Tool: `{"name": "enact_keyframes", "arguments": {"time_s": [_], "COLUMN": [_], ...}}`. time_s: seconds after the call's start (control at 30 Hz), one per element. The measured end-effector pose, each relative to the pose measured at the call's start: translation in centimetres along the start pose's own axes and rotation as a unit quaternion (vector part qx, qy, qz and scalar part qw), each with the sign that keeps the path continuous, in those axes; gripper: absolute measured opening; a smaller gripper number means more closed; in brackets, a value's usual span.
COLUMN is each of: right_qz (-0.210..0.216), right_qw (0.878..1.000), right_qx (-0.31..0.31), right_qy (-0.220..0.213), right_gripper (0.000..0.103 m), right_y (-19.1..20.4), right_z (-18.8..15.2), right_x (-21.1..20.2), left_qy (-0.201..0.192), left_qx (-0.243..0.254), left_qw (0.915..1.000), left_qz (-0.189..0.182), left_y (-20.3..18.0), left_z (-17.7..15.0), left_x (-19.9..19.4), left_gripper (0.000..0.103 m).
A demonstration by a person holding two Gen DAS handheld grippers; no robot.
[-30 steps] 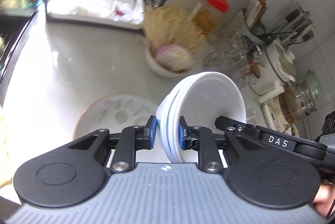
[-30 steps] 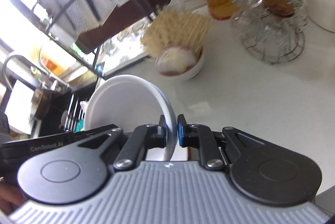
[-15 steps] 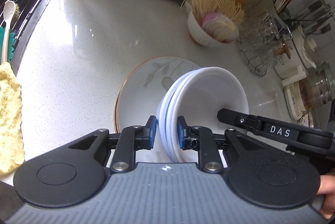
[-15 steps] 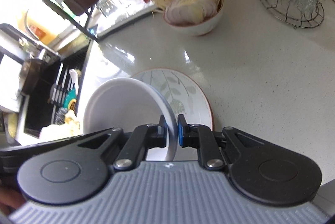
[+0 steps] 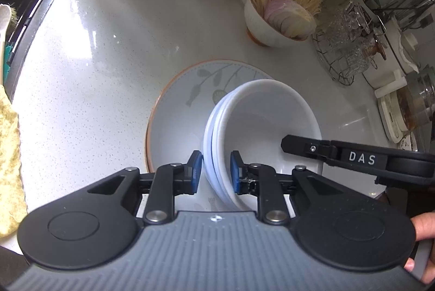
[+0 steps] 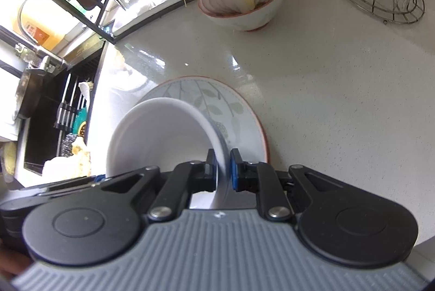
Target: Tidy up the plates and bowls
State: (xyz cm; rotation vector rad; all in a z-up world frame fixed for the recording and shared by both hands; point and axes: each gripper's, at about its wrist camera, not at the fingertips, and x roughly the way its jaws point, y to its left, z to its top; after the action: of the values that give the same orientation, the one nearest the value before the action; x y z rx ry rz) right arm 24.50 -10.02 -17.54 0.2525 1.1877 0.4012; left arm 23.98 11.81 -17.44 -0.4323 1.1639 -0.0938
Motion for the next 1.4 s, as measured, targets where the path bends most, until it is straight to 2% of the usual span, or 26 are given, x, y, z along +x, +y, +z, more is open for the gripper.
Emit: {"name": "enact_keyframes", "arguments": {"time_s": [0.13,0.23,0.4,0.5,0.57,0.97,1.13,1.4], "right_qz": [0.003,0.009,0.003,0.009,0.013,0.036,0.047,0.048], "right_qw": [1.000,1.000,1.000,1.000,0.999,0.989,0.982,0.973], "right_qx": [0.007,0.007,-0.013,-0.009,-0.013,-0.068,-0.086,-0.095], "right_qy": [0.000,0.002,-0.011,-0.025,-0.038,-0.123,-0.160,-0.206], "right_gripper": [0.015,0.016,0.017,0.028,0.041,0.041,0.041,0.041], "right_y": [0.0,0.1,0.8,0.6,0.6,3.0,3.6,3.8], "right_z": [0.4,0.6,0.6,0.8,0.9,0.1,-1.1,-4.4], "right_x": [0.1,0.1,-0.9,-2.0,-2.9,-9.7,-13.0,-17.9], "left_qy": [0.002,-0.004,-0.026,-0.041,-0.049,-0.126,-0.162,-0.196], "left_qx": [-0.002,0.003,0.009,0.008,0.009,0.046,0.052,0.057], "left_qw": [1.0000,1.0000,0.9995,0.9990,0.9986,0.9906,0.9847,0.9784], "left_qz": [0.004,0.005,0.013,0.014,0.016,0.027,0.034,0.033], "left_y": [0.1,0.0,-0.6,-0.9,-1.1,-3.9,-4.8,-6.5], "left_z": [0.0,-0.1,-0.3,-0.4,-0.5,-1.9,-3.6,-7.1], "left_x": [0.1,-0.2,-1.7,-2.8,-3.6,-9.9,-13.6,-18.2], "left_gripper": [0.028,0.035,0.035,0.036,0.036,0.036,0.036,0.036]}}
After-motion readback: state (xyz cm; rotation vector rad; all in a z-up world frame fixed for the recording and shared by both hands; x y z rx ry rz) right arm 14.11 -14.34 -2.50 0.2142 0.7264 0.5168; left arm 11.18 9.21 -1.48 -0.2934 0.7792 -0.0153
